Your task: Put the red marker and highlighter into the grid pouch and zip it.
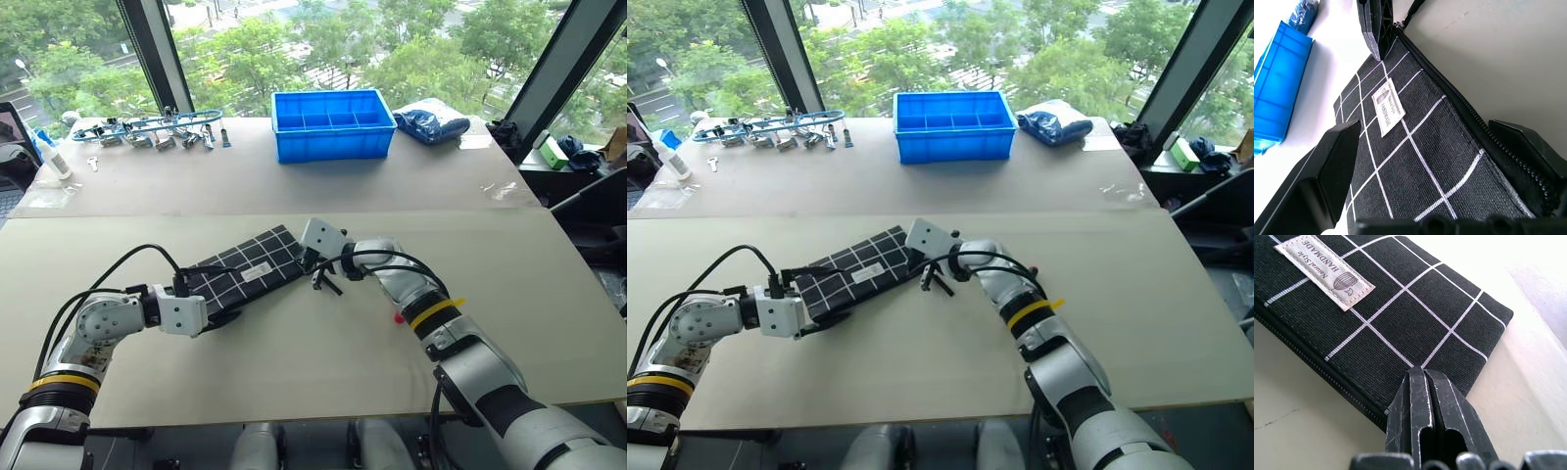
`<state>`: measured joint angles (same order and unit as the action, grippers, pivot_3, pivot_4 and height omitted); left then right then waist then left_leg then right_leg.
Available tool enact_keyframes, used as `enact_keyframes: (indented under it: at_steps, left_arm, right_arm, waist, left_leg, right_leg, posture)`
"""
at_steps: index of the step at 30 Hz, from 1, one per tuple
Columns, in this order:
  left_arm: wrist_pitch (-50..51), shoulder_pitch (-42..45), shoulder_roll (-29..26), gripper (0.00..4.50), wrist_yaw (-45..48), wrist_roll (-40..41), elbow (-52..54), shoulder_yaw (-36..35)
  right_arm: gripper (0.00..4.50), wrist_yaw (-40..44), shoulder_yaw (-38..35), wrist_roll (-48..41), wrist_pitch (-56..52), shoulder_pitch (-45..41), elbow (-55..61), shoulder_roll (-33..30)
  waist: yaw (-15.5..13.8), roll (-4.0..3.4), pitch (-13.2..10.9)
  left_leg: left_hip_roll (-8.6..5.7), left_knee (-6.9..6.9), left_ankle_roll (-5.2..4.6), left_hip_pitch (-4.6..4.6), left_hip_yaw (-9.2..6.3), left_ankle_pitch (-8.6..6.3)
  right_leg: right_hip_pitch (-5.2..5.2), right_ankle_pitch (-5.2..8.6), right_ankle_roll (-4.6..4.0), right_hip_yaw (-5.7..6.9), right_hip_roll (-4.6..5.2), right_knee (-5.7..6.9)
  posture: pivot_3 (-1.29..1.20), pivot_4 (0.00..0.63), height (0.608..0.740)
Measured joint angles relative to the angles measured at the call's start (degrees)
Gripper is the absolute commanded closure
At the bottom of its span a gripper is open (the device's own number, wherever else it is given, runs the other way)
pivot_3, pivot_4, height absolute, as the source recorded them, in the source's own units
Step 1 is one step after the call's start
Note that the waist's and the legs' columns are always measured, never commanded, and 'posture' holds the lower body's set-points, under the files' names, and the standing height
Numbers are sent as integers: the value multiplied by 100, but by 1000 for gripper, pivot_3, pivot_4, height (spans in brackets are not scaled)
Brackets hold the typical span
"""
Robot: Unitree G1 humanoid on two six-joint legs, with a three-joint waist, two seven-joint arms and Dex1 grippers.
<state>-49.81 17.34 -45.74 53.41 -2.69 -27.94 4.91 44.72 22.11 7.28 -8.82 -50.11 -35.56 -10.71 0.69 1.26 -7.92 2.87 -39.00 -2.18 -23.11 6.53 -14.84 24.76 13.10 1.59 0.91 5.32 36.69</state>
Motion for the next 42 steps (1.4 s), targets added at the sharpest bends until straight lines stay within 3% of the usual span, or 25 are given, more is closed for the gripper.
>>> enact_keyframes:
  at_steps: [10,11,17,21,25,28,34,39,42]
  left_arm:
    - [220,-37,1,4284,237,190,50,245]
    - [236,-28,1,4487,237,206,84,238]
    - [334,-27,12,4487,244,231,136,261]
    - [419,-22,47,4500,241,258,172,263]
    - [535,-22,108,4500,233,296,233,262]
    - [797,-117,242,4500,163,494,412,198]
    - [1926,-546,709,4500,-178,1467,1412,-214]
    - [2785,-748,881,4500,-382,2138,2273,-565]
    - [3067,-822,899,4500,-346,2306,2542,-602]
  right_arm:
    - [4500,5,-50,51,-11,-1,0,-23]
    - [4500,4,-54,51,-12,0,0,-23]
    - [4500,5,-80,50,-52,-1,4,-30]
    - [3455,-181,-427,-121,-371,-12,-20,59]
    - [1991,-261,-904,-433,-933,-60,83,48]
    - [989,-69,-1502,-1207,-2068,-53,875,-65]
    - [989,529,-2360,-2607,-4029,342,3516,-1284]
    - [989,383,-2241,-2802,-4636,1356,4254,-1692]
    - [989,98,-1944,-2659,-4646,1523,4313,-1672]
  waist:
    - [4,0,0]
    - [6,0,0]
    - [7,0,0]
    - [2,0,0]
    - [5,0,0]
    - [2,-4,-3]
    - [-12,0,-1]
    - [32,1,-1]
    - [57,2,-2]
  left_leg:
    - [1,0,0,-7,0,0]
    - [1,0,0,-7,2,0]
    - [1,0,0,-8,2,0]
    - [1,0,1,-12,2,1]
    - [2,0,2,-18,2,2]
    - [4,-1,2,-40,-1,2]
    - [6,-6,-13,-54,-19,-8]
    - [4,-4,-11,-43,-14,-6]
    - [3,-3,-8,-29,-8,-4]
  right_leg:
    - [11,0,0,-2,-1,0]
    - [11,0,0,-3,-1,0]
    - [13,0,0,-3,-1,0]
    - [14,0,0,-3,-1,0]
    - [20,0,0,-4,-2,2]
    - [36,-1,1,-4,0,11]
    - [33,-2,2,6,4,-1]
    - [35,-1,3,-7,-4,-3]
    - [36,1,1,-18,-8,-13]
  posture:
    - [0,150,740]
    - [0,150,740]
    - [0,150,740]
    - [0,150,740]
    - [0,150,740]
    - [0,150,740]
    - [0,150,740]
    - [0,150,740]
    - [0,150,740]
